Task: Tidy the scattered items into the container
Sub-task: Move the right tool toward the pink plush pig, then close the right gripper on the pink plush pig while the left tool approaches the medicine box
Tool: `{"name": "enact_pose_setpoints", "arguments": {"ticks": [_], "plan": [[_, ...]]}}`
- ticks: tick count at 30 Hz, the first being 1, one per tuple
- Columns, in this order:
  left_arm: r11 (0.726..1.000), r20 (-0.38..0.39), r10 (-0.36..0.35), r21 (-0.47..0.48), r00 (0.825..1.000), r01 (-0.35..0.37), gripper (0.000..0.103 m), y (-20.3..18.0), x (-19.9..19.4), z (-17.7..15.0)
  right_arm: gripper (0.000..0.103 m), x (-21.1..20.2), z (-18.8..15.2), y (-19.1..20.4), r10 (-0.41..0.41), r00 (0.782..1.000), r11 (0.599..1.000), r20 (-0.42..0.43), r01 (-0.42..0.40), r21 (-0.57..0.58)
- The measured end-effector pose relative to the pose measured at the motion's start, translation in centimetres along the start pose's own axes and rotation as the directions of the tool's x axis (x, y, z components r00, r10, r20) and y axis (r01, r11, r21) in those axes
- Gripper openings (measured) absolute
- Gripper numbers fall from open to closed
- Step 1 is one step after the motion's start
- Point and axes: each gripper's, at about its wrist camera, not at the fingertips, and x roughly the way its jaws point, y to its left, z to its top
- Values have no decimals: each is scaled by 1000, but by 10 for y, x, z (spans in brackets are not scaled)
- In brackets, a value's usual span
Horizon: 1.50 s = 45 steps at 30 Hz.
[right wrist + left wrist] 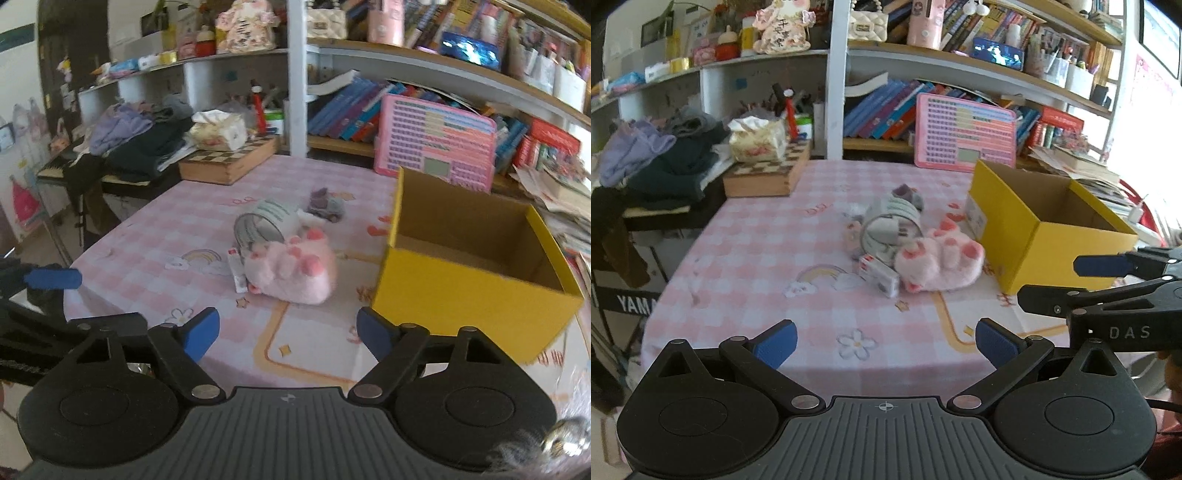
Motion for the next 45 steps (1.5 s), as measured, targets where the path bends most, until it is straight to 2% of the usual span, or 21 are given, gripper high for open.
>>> {"name": "enact_pose_setpoints", "arguments": {"ticks": [8,12,17,25,27,31,35,40,43,45], "plan": [[1000,-6,21,-20,1000,-21,103,10,28,20,77,22,34,-4,16,998,998,53,-13,-62],[999,-4,45,-27,999,-45,103,14,38,30,77,39,49,-5,50,998,994,43,-46,-94],[994,-36,100,-50,994,-102,103,24,51,36,76,70,61,-5,81,997,990,-15,-82,-113],[983,-111,134,-112,985,-146,103,39,74,39,78,111,62,1,79,989,976,-122,-102,-191],[980,-112,139,-127,984,-153,103,41,78,43,84,120,63,-2,74,986,975,-146,-103,-197],[975,-104,160,-137,982,-173,103,43,85,53,85,134,64,-6,83,980,969,-179,-121,-214],[977,-107,157,-128,982,-170,103,41,94,63,92,150,64,-5,52,975,955,-214,-111,-275],[983,-122,143,-101,982,-156,103,34,104,68,92,170,57,-4,30,953,936,-303,-133,-325],[985,-125,132,-92,983,-144,103,32,106,67,90,178,53,-3,11,949,929,-315,-127,-349],[986,-129,120,-102,984,-134,103,33,107,66,85,180,50,-2,-7,951,923,-309,-113,-368]]}}
